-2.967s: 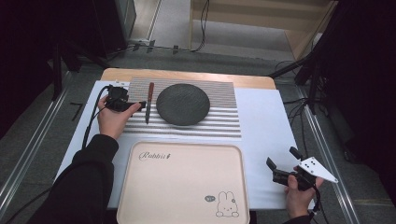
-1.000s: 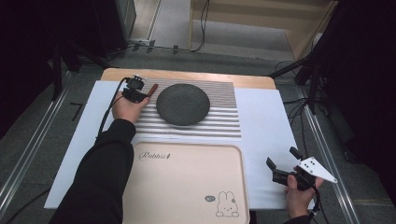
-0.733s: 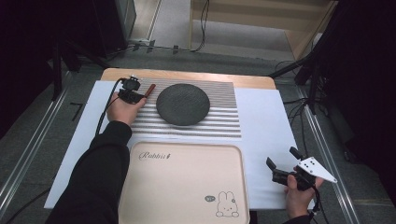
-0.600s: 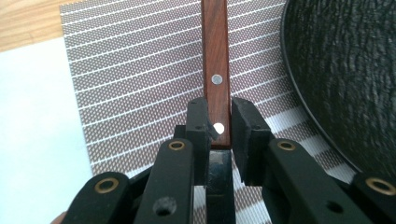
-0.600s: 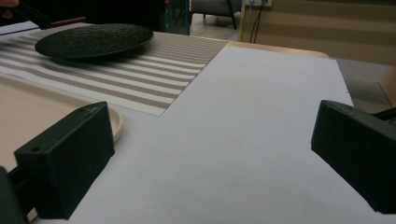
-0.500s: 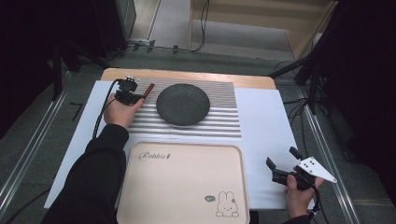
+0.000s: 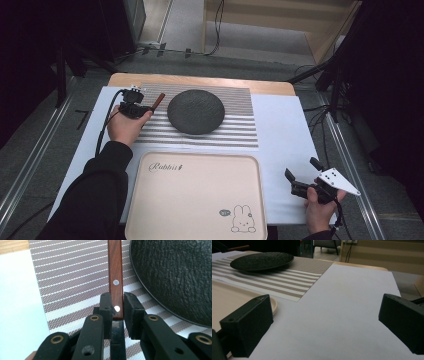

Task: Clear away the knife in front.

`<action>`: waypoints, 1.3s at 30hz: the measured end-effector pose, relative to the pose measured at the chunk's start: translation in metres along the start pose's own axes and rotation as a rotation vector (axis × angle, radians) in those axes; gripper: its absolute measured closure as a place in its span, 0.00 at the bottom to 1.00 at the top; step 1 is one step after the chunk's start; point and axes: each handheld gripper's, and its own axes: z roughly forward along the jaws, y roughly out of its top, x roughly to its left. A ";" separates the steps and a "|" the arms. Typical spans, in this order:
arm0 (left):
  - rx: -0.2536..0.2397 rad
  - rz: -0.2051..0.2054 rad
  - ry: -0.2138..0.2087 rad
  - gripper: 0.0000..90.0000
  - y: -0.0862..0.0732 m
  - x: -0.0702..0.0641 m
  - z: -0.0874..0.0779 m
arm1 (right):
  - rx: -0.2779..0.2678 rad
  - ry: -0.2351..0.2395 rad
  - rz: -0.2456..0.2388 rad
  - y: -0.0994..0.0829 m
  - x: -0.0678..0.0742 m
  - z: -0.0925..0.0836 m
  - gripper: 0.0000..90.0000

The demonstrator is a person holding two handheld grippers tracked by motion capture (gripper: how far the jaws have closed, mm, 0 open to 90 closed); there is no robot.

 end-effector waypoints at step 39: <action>-0.063 0.036 -0.088 0.86 -0.042 -0.025 -0.045 | 0.000 0.000 -0.007 0.000 0.001 0.000 0.00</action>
